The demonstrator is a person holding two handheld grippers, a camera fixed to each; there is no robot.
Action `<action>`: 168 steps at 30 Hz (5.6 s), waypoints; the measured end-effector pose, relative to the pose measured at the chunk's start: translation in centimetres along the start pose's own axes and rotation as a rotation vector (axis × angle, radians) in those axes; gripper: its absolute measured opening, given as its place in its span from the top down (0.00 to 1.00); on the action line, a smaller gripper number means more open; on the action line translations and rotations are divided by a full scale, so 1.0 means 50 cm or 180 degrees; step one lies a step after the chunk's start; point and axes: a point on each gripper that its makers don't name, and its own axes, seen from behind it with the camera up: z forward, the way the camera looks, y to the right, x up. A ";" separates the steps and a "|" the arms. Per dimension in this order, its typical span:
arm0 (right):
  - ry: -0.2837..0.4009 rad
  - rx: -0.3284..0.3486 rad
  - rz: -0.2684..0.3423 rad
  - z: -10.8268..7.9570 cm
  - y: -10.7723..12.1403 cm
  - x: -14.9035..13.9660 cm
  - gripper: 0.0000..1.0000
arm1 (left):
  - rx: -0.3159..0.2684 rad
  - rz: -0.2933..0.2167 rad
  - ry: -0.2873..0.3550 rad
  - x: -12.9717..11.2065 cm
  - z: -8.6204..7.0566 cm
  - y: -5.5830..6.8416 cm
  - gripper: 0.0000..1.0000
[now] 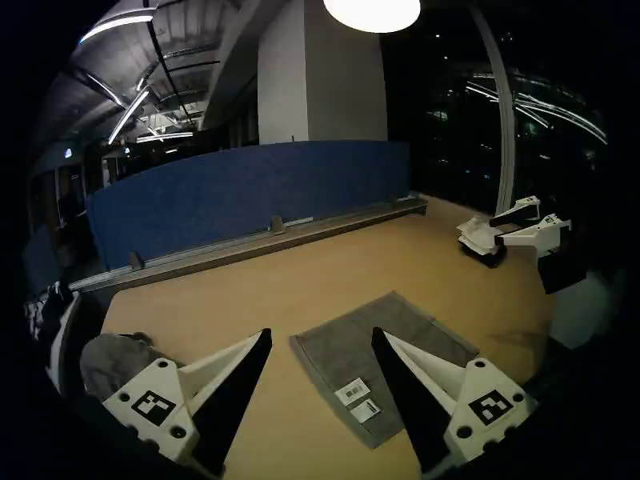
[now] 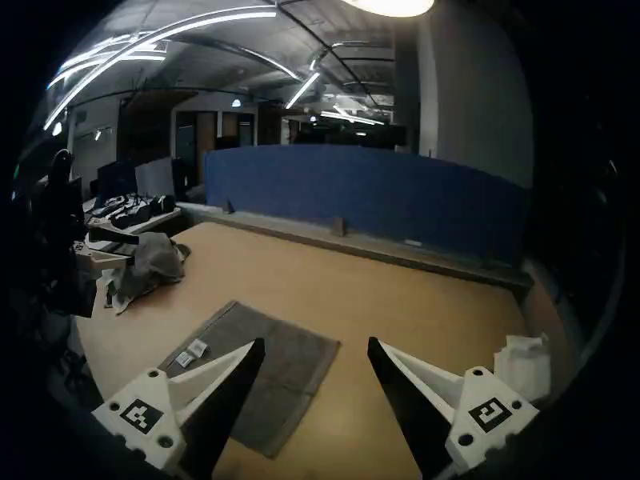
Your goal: Fold towel
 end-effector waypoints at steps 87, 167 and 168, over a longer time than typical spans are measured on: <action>-0.1196 0.0277 -0.0029 0.090 -0.140 -0.456 0.21 | -0.0457 0.0117 -0.1438 -0.463 0.071 0.177 0.23; -0.1409 0.0329 0.0092 0.081 -0.141 -0.466 0.90 | -0.0399 0.0199 -0.1496 -0.460 0.080 0.174 0.92; -0.1407 0.0330 0.0096 0.081 -0.141 -0.464 0.90 | -0.0399 0.0196 -0.1492 -0.459 0.080 0.174 0.92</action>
